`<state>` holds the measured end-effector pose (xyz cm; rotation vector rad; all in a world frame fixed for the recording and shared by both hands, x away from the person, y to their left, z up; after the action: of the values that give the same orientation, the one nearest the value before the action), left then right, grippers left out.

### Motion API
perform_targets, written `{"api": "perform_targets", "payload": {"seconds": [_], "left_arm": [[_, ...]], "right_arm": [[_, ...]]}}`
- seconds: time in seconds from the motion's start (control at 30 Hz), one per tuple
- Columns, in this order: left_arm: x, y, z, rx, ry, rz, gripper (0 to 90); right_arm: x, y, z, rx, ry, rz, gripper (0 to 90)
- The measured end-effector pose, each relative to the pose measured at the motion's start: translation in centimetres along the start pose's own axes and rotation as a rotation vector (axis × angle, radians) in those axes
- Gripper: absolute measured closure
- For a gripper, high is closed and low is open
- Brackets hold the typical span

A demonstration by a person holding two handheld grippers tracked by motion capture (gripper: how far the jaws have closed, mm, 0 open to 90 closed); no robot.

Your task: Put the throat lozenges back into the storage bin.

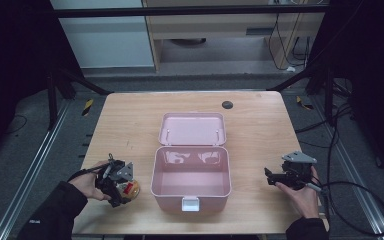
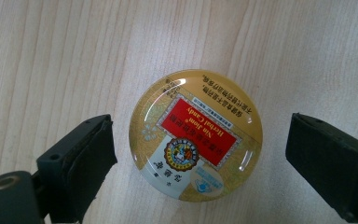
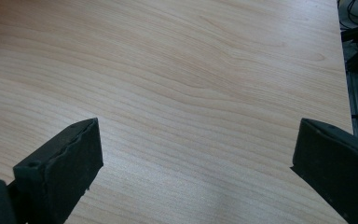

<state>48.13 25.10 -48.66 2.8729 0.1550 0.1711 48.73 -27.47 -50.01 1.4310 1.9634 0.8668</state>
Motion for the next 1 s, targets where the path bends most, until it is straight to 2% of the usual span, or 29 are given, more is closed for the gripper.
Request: {"api": "perform_targets", "payload": {"seconds": [0.6,1.0], "left_arm": [[0.5,-0.2,2.0,0.009,-0.042,0.030,15.9],[0.6,-0.4,2.2,0.013,-0.060,0.035,19.1]], "right_arm": [[0.2,-0.2,0.4,0.030,0.005,-0.016,1.6],[0.3,-0.2,0.5,0.042,0.012,-0.025,1.6]]}}
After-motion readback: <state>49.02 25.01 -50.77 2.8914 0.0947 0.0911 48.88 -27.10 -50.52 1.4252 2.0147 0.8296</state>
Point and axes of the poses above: each handheld gripper's, and its own axes: z roughly forward along the jaws, y roughly out of its top, x roughly to its left, the point moved 4 cm from there along z, roughly forward along the jaws, and after that the axes turned 3 degrees about z, right-handed, at the moved point
